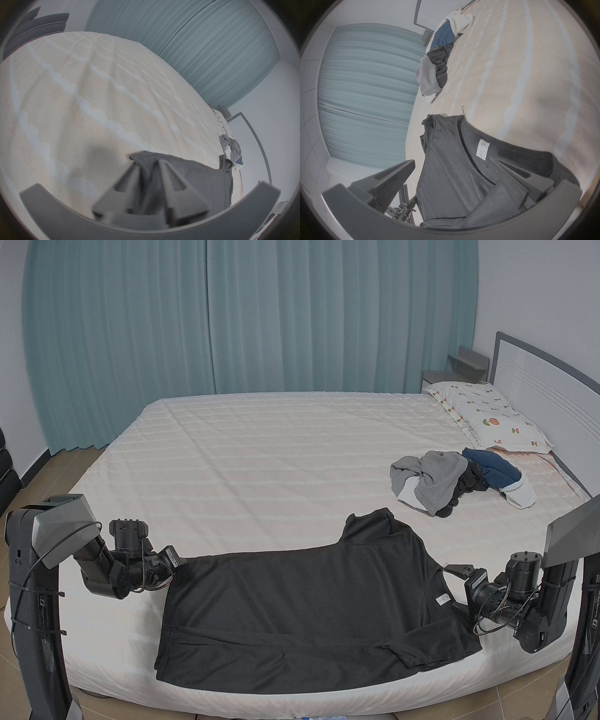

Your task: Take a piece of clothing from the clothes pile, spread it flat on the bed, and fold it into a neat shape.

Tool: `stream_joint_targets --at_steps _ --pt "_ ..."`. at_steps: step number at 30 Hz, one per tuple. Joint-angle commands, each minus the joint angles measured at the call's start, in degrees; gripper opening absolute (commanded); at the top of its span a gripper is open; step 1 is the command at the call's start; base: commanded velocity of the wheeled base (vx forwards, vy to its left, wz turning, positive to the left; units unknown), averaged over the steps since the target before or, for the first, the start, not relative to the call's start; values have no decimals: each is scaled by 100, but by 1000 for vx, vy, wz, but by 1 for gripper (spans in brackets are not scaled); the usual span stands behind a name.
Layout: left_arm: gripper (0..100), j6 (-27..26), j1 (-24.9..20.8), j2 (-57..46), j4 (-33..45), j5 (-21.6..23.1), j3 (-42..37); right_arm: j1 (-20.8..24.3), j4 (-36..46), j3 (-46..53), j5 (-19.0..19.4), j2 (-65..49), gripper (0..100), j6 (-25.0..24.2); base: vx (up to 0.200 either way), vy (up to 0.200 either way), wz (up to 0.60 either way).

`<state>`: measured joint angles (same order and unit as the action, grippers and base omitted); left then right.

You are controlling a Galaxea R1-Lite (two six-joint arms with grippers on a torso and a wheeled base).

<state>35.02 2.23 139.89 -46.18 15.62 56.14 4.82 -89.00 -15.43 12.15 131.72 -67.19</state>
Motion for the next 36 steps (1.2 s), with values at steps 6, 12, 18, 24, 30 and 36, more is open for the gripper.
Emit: stream_joint_targets --at_steps 6,12,18,24,30,36 --pt "0 57 120 -23 -480 -384 -77 90 50 -417 -55 -278 100 699 0 0 0" --pt "0 57 102 -32 -559 -410 -156 63 955 -1366 -55 -278 100 2193 0 0 0" --pt "0 57 76 -23 -568 -410 -235 99 2273 -2755 -55 -67 100 3046 0 0 0" --pt "0 57 76 -14 -577 -410 -296 99 3636 -4275 -55 583 100 3933 0 0 0" --pt "0 57 76 3 -577 -410 -296 107 4128 -5286 -46 1207 100 4654 0 0 0" --pt "0 22 76 12 -585 -410 -288 107 4515 -6235 -55 1822 100 4636 0 0 0"
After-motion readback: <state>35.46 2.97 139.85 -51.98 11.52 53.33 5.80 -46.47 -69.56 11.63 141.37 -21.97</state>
